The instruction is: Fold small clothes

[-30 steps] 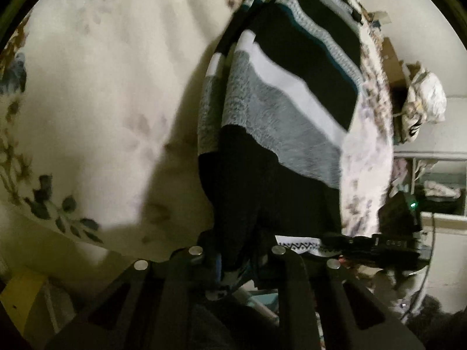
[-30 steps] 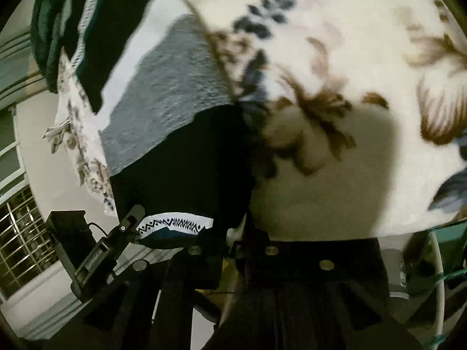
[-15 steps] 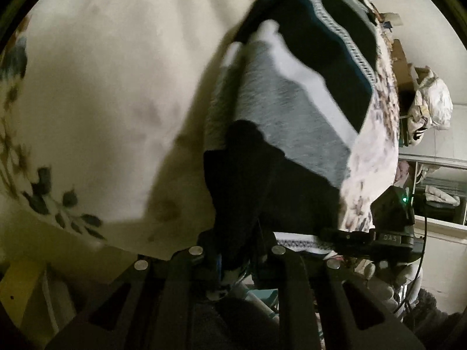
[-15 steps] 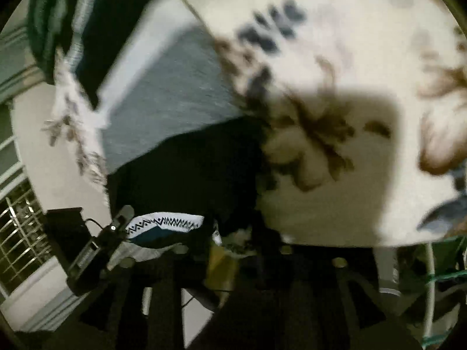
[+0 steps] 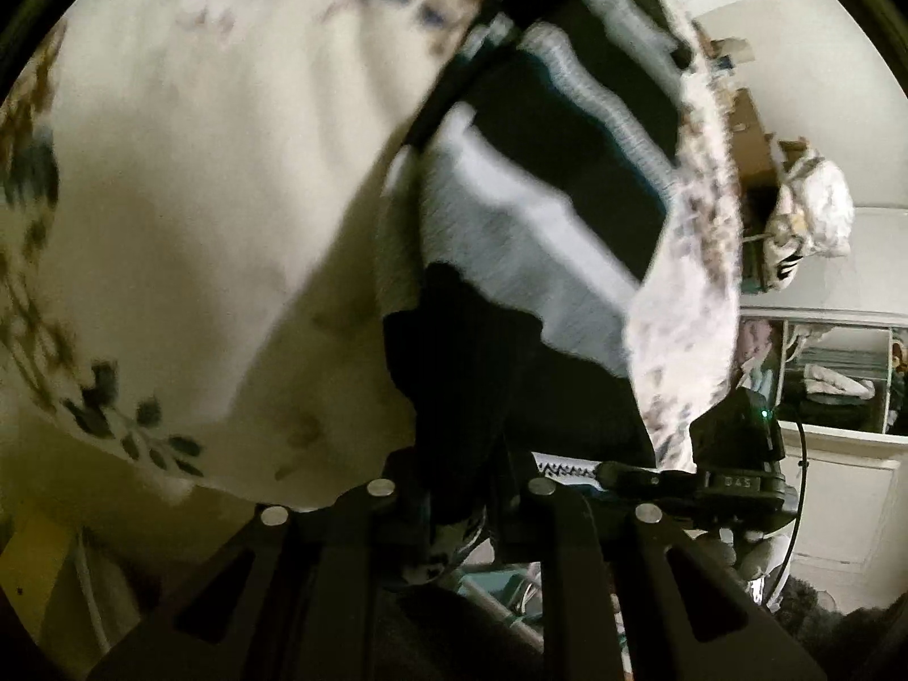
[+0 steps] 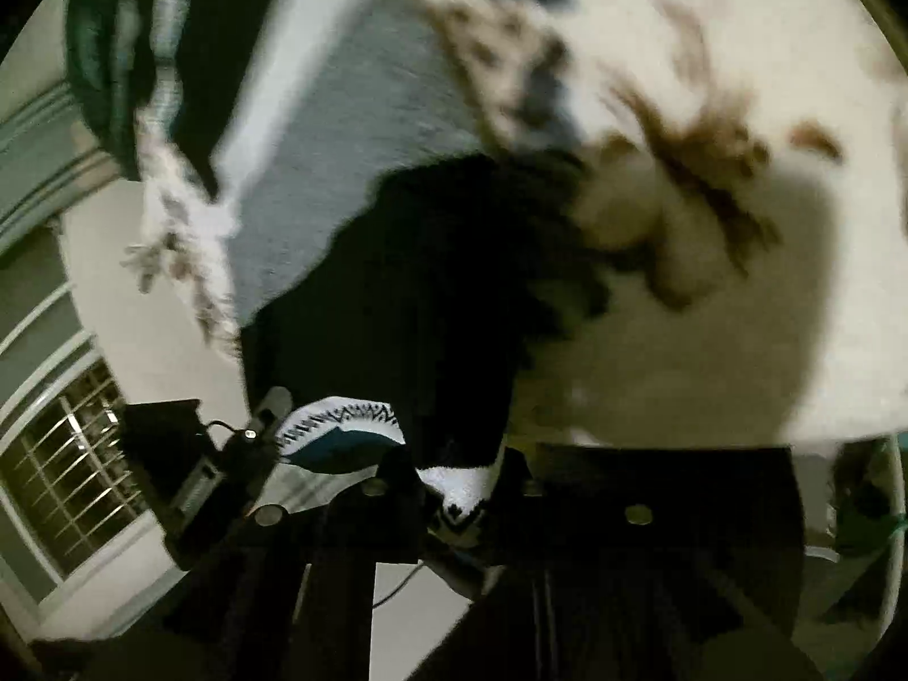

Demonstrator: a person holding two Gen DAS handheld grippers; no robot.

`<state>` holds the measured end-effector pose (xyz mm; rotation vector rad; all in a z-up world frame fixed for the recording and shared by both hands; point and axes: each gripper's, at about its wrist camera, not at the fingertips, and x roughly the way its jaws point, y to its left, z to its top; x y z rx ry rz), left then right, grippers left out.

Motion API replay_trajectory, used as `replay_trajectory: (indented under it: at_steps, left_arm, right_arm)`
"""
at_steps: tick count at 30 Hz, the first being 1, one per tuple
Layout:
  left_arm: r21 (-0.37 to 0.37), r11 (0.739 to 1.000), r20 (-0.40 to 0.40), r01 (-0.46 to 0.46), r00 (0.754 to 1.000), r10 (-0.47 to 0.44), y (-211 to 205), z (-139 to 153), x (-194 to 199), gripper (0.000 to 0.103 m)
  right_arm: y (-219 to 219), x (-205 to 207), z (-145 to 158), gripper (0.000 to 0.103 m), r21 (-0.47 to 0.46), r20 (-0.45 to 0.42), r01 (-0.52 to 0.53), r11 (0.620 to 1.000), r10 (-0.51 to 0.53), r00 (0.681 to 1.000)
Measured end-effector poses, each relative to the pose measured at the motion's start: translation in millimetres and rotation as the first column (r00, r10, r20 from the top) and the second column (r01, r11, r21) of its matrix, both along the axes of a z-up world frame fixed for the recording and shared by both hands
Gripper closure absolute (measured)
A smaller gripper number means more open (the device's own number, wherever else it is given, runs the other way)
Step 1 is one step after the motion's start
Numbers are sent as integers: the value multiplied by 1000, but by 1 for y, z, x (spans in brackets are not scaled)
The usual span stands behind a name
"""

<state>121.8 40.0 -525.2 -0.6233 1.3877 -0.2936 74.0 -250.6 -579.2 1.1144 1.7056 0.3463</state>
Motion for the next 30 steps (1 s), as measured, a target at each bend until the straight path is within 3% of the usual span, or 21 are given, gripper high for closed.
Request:
replay_trajectory:
  at_steps: [7, 11, 15, 19, 25, 30]
  left_arm:
    - [-41, 997, 194, -58, 979, 65, -6, 69, 62, 92]
    - [-60, 996, 310, -68, 947, 83, -18, 101, 130, 92]
    - [-68, 996, 376, -62, 923, 83, -24, 113, 204, 92]
    - [-66, 996, 383, -64, 920, 85, -29, 110, 281, 91]
    - [-110, 991, 263, -77, 959, 103, -29, 75, 382, 88]
    - [-182, 978, 199, -105, 970, 142, -25, 54, 414, 82]
  right_arm:
    - [-15, 75, 86, 91, 26, 205, 61, 998, -65, 977]
    - [-27, 145, 134, 91, 5, 338, 77, 997, -74, 938]
    - [-54, 219, 159, 91, -43, 410, 108, 993, -82, 908]
    - [-65, 300, 167, 91, -81, 442, 152, 985, -101, 891]
    - [-81, 411, 152, 91, -119, 417, 215, 969, -148, 897]
    - [-99, 458, 128, 86, -106, 367, 266, 958, -211, 906]
